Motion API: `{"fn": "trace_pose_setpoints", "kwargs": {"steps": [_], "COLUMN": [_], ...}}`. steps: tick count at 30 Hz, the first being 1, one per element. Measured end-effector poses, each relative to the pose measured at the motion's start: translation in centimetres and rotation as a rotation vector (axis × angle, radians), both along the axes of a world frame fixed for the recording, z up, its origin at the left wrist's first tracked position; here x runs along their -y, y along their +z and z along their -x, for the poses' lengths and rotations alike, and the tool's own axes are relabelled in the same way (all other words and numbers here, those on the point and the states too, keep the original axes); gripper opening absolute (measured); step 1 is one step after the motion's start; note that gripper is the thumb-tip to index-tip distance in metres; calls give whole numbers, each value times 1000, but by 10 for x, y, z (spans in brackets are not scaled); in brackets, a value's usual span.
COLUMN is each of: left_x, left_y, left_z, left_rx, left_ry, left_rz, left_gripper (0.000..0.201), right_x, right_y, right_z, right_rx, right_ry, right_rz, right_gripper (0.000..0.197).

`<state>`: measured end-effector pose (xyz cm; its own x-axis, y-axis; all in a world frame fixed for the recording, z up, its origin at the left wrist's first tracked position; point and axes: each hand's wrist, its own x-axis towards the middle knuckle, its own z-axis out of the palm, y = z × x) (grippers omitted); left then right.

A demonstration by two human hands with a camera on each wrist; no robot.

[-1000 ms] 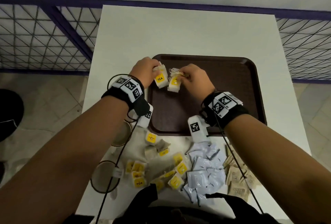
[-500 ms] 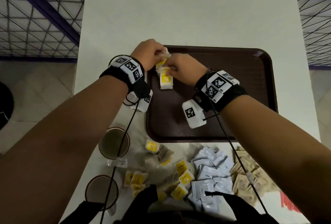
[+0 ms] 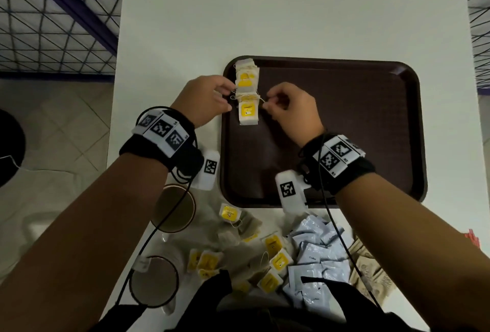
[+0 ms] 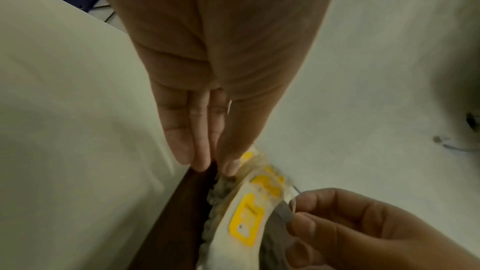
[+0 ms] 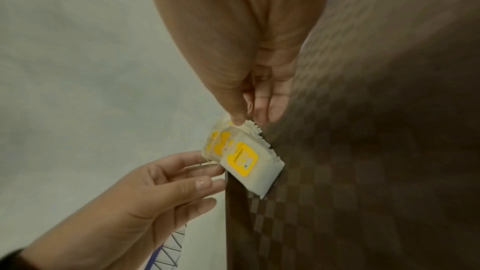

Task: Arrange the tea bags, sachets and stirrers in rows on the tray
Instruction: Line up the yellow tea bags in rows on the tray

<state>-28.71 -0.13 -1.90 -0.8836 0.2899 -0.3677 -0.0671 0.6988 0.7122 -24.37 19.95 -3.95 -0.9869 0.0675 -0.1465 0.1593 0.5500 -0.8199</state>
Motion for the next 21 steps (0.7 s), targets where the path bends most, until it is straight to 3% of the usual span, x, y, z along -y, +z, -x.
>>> {"fn": "trace_pose_setpoints", "kwargs": {"steps": [3, 6, 9, 13, 21], "left_x": [-8, -15, -18, -14, -12], "left_y": [-5, -8, -7, -7, -14], "left_z": [-2, 1, 3, 4, 3], "left_rx": [-60, -170, -190, -172, -237], "left_ry": [-41, -137, -192, -190, -152], "left_rz": [19, 138, 177, 168, 186], "left_gripper": [37, 29, 23, 23, 19], "right_x": [7, 15, 17, 15, 15], "right_y": [-9, -13, -13, -11, -16], "right_z": [-11, -12, -5, 5, -6], "right_rx": [84, 41, -36, 15, 66], "right_ry": [10, 10, 22, 75, 10], "right_rz": [51, 67, 9, -52, 79], "right_gripper": [22, 36, 28, 20, 20]}}
